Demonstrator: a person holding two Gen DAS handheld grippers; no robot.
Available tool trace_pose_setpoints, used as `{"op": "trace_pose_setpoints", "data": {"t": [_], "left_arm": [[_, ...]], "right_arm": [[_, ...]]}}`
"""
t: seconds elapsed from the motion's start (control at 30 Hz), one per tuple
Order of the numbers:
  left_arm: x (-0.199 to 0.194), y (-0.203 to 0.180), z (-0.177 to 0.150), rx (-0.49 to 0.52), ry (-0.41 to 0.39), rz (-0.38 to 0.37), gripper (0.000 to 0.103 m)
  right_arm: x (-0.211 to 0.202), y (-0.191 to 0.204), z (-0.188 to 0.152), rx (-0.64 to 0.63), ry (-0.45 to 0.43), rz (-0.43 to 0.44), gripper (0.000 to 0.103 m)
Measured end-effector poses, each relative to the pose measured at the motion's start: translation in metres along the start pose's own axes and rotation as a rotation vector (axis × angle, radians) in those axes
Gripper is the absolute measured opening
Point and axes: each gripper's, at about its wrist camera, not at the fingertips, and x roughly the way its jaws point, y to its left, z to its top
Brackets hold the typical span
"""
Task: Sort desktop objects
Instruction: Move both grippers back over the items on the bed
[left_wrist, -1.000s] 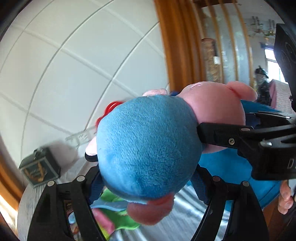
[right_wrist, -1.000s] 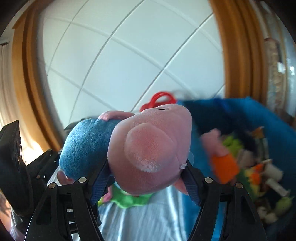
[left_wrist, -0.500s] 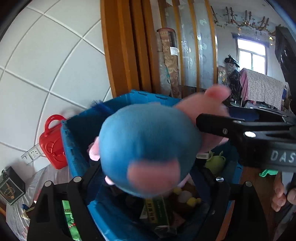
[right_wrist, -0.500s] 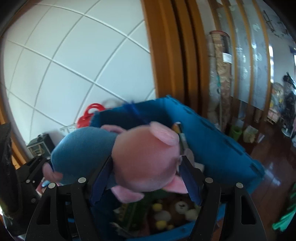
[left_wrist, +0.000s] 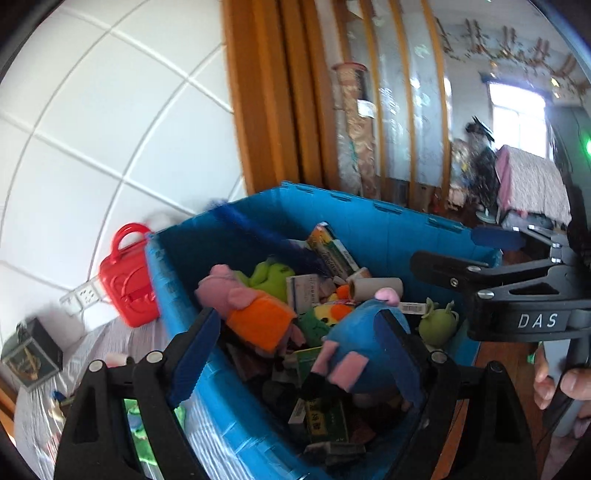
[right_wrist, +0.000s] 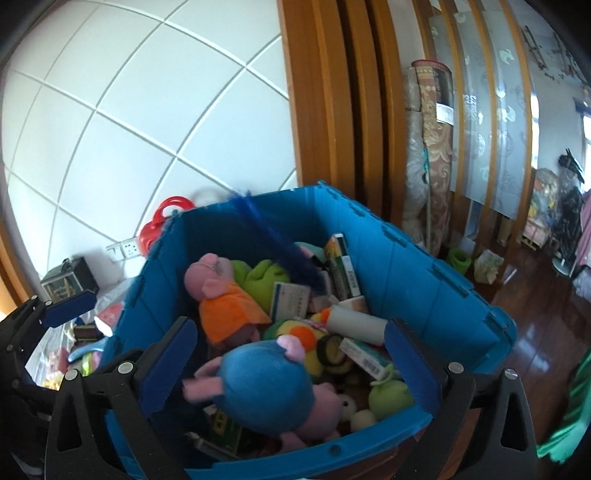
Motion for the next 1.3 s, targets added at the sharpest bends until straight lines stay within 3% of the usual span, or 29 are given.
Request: {"op": "trace_pose_setpoints", "data": {"t": [0.17, 0.27, 0.4, 0.43, 0.5, 0.53, 0.57, 0.63, 0.67, 0.7, 0.83, 0.97, 1.2, 1.3], "left_arm": [[-0.04, 0.053, -0.025, -0.113, -0.044, 0.081, 0.086], [-0.068, 0.095, -0.048, -0.188, -0.076, 0.17, 0.086], [-0.11, 0.161, -0.083, -0.295, -0.1, 0.3, 0.092], [-0.12, 0.179, -0.093, -0.318, -0.106, 0.339, 0.094], [-0.142, 0.219, -0.118, -0.361, -0.106, 0.421, 0.099], [-0.148, 0.234, -0.128, -0.377, -0.101, 0.451, 0.1], [-0.158, 0.255, -0.143, -0.398, -0.088, 0.487, 0.1], [-0.173, 0.3, -0.175, -0.452, -0.049, 0.535, 0.1], [-0.179, 0.322, -0.191, -0.476, -0.024, 0.548, 0.1], [-0.183, 0.338, -0.203, -0.489, -0.004, 0.555, 0.1], [-0.195, 0.406, -0.269, -0.505, 0.134, 0.584, 0.1], [-0.188, 0.45, -0.322, -0.507, 0.27, 0.557, 0.1], [-0.132, 0.467, -0.375, -0.569, 0.42, 0.409, 0.091], [-0.112, 0.465, -0.385, -0.588, 0.459, 0.394, 0.09]], "right_arm": [[-0.003, 0.041, -0.002, -0.038, 0.002, 0.058, 0.103], [-0.005, 0.065, -0.002, -0.059, -0.008, 0.096, 0.103], [-0.016, 0.148, -0.001, -0.139, -0.068, 0.244, 0.103], [-0.016, 0.148, -0.001, -0.139, -0.068, 0.244, 0.103], [-0.019, 0.2, -0.006, -0.182, -0.086, 0.312, 0.103], [-0.019, 0.2, -0.006, -0.182, -0.086, 0.312, 0.103], [-0.011, 0.242, -0.015, -0.22, -0.065, 0.35, 0.103], [-0.006, 0.258, -0.02, -0.233, -0.047, 0.36, 0.103], [0.009, 0.294, -0.032, -0.253, 0.007, 0.38, 0.103], [0.009, 0.294, -0.032, -0.253, 0.007, 0.38, 0.103], [0.061, 0.378, -0.072, -0.265, 0.177, 0.381, 0.103], [0.106, 0.421, -0.114, -0.26, 0.32, 0.335, 0.103], [0.166, 0.447, -0.174, -0.276, 0.539, 0.244, 0.103], [0.183, 0.449, -0.191, -0.297, 0.591, 0.222, 0.103]]}}
